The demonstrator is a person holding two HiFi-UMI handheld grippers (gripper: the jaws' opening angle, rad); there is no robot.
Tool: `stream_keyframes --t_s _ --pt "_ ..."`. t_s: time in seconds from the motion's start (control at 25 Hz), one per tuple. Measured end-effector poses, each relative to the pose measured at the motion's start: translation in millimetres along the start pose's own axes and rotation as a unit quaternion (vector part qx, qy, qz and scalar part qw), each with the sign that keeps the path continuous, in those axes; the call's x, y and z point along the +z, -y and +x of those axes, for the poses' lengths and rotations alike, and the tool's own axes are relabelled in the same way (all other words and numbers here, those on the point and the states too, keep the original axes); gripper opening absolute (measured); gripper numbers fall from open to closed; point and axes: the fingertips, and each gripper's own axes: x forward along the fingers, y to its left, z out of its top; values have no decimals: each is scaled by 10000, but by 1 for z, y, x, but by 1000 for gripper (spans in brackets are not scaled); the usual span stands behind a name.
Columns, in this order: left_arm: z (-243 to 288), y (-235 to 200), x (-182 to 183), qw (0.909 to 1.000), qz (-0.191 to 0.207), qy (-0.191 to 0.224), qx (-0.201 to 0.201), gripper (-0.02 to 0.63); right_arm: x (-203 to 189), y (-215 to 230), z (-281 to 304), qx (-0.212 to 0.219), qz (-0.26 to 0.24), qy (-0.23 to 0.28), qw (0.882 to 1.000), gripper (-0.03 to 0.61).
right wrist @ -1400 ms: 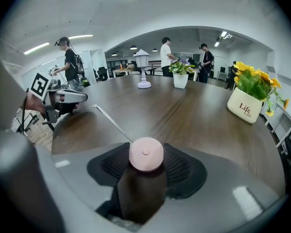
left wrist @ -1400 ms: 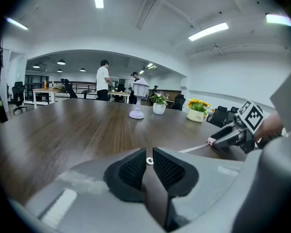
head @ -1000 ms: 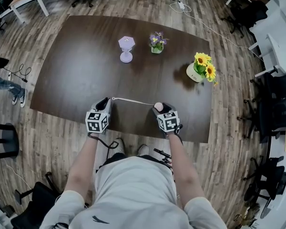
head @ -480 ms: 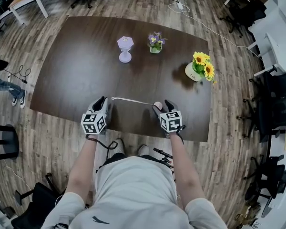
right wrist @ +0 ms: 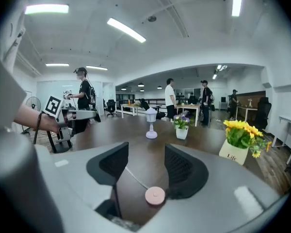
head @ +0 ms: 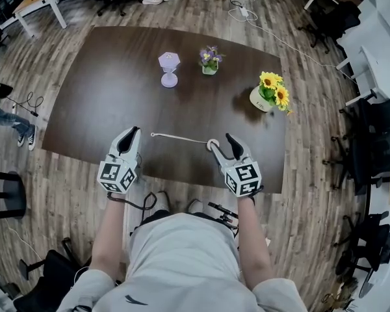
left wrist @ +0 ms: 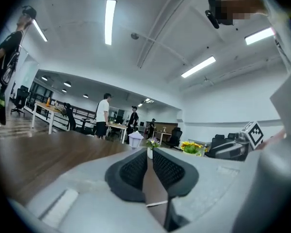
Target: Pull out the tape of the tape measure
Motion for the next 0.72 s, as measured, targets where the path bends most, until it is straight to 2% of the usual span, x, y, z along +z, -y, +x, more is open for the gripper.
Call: stream_keyframes --t_s 0.12,0.24,0.36,0.48,0.56,0.72 --pt "-15 11 25 9994 219 285 -23 31 35 -8 -25 -22 -243 469 9986 215" --pt "-31 25 44 9974 547 469 -8 21 62 -17 -53 -130 -456 825 9955 149" --pt "-44 33 54 9963 560 641 122 6 75 -21 -71 -224 -463 1017 9935 106" --pt "-54 39 62 9954 585 742 188 6 79 -21 -83 -391 -524 1045 9924 71" --pt "-57 42 63 9952 603 751 175 6 75 -19 -87 -496 -520 1015 9922 2" --pt "-56 47 61 9960 450 762 99 6 63 -13 -90 -558 -272 956 9935 0"
